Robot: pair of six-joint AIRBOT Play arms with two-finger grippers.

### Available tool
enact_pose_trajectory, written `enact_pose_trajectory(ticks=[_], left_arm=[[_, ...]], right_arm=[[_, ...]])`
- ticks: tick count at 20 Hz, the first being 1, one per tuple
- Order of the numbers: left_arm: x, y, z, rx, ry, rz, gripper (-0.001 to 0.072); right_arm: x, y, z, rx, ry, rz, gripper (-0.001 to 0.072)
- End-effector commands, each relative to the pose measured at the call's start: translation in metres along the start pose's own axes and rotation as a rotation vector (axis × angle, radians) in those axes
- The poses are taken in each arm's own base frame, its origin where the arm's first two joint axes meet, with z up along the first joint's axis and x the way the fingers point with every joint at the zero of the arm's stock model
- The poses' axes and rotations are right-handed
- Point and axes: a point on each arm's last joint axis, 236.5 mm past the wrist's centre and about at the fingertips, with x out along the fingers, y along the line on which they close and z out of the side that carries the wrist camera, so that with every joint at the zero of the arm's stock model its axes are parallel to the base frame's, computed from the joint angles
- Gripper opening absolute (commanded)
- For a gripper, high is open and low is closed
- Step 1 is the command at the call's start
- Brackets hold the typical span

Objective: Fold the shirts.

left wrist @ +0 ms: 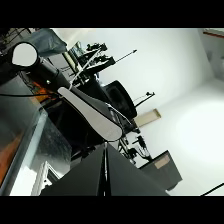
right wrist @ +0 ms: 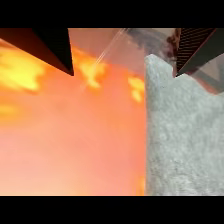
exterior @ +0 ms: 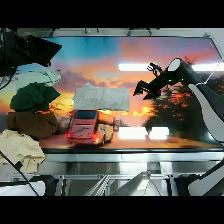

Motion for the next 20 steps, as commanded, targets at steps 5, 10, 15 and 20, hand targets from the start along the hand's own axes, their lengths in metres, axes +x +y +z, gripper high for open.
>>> enact_pose_trajectory(ticks=[5,10,15,20], left_arm=[[0.024,0.000,-0.013,-0.031,0.047,-0.030,0.0024],[0.037,-0.002,-0.021,-0.036,0.078,-0.048,0.0024],[0.039,-0.002,-0.022,-0.037,0.086,-0.052,0.0024],[0.038,-0.008,-0.032,-0.036,0.127,-0.076,0.0023]], right_arm=[[0.059,0.059,-0.006,-0.031,0.071,0.375,0.0695],[0.077,0.090,-0.010,0.040,0.098,0.516,0.0669],[0.029,0.111,0.011,-0.044,-0.016,0.607,0.0010],[-0.152,0.033,0.071,0.025,-0.363,0.617,0.0009]])
